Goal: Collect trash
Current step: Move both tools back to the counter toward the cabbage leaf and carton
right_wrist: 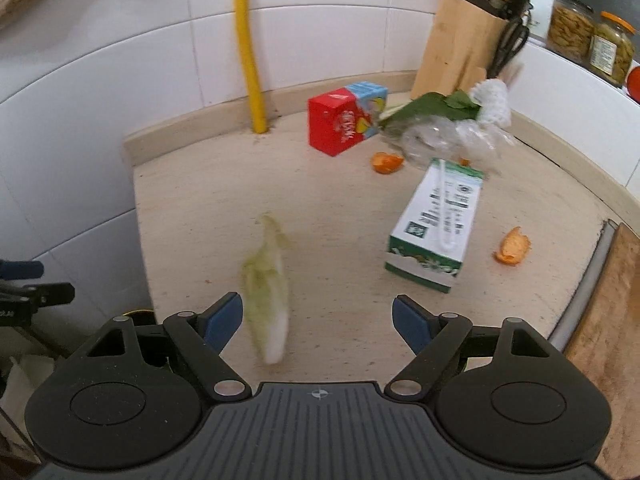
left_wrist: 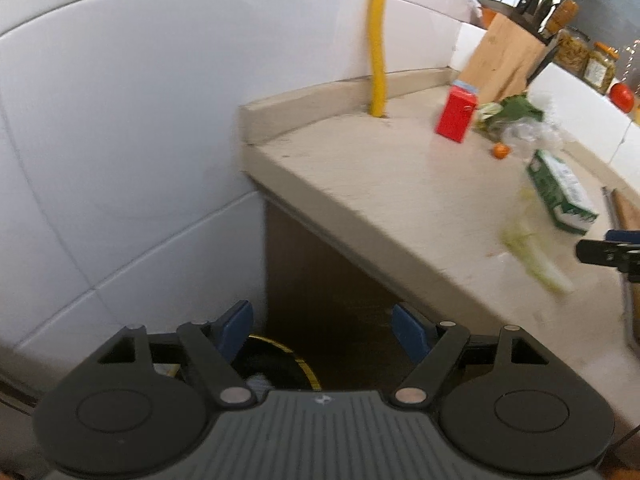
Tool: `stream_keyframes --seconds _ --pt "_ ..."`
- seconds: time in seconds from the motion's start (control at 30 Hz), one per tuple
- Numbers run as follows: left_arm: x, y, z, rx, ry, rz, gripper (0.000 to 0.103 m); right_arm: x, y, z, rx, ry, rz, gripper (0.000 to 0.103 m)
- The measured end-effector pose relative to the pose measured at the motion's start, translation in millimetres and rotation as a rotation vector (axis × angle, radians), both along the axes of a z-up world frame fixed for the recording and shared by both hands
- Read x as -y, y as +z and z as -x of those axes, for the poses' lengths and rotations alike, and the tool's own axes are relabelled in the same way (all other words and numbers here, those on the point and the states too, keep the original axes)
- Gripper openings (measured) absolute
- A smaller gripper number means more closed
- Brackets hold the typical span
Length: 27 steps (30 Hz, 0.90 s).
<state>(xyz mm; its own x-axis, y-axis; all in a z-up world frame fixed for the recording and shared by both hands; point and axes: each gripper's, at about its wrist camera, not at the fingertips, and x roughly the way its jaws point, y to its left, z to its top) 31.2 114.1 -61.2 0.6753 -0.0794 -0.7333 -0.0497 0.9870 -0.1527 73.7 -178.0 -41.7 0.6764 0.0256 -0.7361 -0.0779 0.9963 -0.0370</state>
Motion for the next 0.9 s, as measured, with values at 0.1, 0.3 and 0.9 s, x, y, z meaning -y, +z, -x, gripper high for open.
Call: stream_keyframes --seconds 0.1,0.3,0.9 --pt "14.6 7.6 -6.4 -0.004 -0.030 0.061 0.071 8.8 3.3 3.3 0.010 -0.019 -0.009 0.087" --pt "53.4 25.2 -24.5 -0.006 -0.122 0.159 0.071 33.2 5.5 2.0 0.026 -0.072 -0.035 0.087" --pt "132.8 22.8 -85.6 -0.062 -0.268 0.171 0.071 81.7 8.2 -7.6 0.049 -0.171 -0.057 0.087"
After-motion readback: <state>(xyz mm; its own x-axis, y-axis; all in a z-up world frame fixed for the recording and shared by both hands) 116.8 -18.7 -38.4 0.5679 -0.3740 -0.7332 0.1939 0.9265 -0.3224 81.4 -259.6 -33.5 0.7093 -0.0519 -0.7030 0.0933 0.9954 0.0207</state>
